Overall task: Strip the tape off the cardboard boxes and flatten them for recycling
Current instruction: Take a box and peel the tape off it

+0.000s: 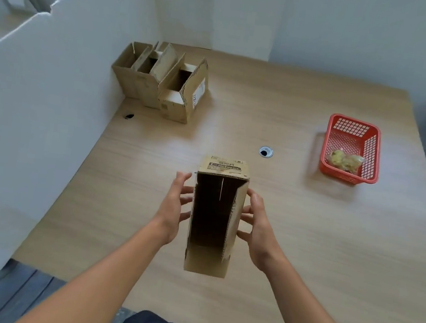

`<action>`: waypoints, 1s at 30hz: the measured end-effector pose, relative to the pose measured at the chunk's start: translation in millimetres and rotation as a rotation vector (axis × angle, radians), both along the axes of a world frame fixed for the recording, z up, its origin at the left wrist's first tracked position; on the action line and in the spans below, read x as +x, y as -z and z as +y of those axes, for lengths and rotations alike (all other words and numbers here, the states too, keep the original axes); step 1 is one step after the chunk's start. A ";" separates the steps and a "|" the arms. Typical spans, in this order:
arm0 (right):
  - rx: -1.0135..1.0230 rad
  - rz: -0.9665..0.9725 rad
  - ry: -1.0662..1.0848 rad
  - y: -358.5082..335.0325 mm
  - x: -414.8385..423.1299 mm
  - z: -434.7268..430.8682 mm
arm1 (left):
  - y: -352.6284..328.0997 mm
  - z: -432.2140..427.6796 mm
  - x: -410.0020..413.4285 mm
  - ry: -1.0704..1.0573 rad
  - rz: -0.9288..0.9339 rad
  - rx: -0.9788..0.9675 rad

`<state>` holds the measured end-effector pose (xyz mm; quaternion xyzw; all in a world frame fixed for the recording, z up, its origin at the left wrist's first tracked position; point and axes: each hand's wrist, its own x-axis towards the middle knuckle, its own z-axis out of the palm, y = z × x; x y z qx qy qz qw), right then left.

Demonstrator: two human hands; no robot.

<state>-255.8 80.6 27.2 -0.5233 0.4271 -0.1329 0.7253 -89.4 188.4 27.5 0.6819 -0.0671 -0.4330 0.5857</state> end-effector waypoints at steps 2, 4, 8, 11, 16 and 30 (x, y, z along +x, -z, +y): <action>0.008 -0.017 0.009 0.7 -4.7 -2.0 | -2.6 0.6 -0.1 0.054 0.020 -0.025; 0.027 -0.018 0.029 1.3 -9.4 -4.2 | 0.7 4.1 -4.6 0.118 0.015 -0.023; 0.024 0.083 -0.051 4.7 -15.5 -4.6 | 17.6 17.7 -18.4 0.114 -0.059 -0.011; -0.074 0.167 -0.118 12.5 -20.8 0.1 | 28.3 28.6 -24.9 0.155 -0.150 0.032; -0.290 0.187 -0.202 22.6 -28.1 3.5 | 35.0 38.3 -21.1 0.257 -0.476 0.178; -1.030 0.712 -0.713 -12.1 -0.2 -14.3 | 26.3 27.0 -0.8 0.368 -0.815 0.198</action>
